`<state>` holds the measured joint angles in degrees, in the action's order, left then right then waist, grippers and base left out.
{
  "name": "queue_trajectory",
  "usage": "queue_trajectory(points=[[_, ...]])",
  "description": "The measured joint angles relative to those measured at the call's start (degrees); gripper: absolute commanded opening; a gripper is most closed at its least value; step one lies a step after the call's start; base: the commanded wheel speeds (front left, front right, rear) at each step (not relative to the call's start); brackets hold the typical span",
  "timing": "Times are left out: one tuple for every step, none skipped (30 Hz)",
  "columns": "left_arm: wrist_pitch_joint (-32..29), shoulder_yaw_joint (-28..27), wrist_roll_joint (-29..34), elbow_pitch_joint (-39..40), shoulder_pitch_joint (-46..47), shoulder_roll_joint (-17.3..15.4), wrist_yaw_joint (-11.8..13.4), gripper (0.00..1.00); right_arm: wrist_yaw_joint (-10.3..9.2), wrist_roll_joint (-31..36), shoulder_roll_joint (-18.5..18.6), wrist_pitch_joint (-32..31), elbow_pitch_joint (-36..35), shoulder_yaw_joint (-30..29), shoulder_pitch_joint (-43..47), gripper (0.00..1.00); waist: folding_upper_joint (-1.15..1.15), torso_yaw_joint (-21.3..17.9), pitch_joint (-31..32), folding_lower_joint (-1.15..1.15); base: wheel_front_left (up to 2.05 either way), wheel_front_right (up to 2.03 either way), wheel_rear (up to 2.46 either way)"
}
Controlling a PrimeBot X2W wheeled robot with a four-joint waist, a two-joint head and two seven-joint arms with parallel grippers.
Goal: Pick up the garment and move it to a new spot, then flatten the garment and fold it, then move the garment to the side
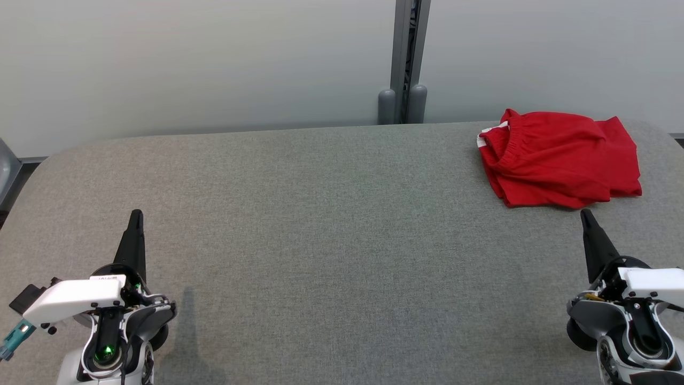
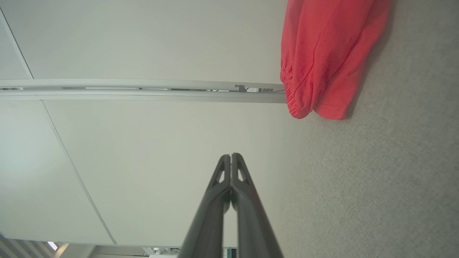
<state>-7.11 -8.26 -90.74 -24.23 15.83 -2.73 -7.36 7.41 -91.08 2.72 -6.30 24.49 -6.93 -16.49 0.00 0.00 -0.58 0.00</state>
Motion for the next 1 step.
queue_trajectory(points=[[0.0,0.0,0.0,0.0,0.0,0.0,0.0,0.0,0.0,0.0,0.0,0.0,0.0,0.0,0.0,0.0,0.0,0.0,0.0,0.0,0.0,0.0,0.0]])
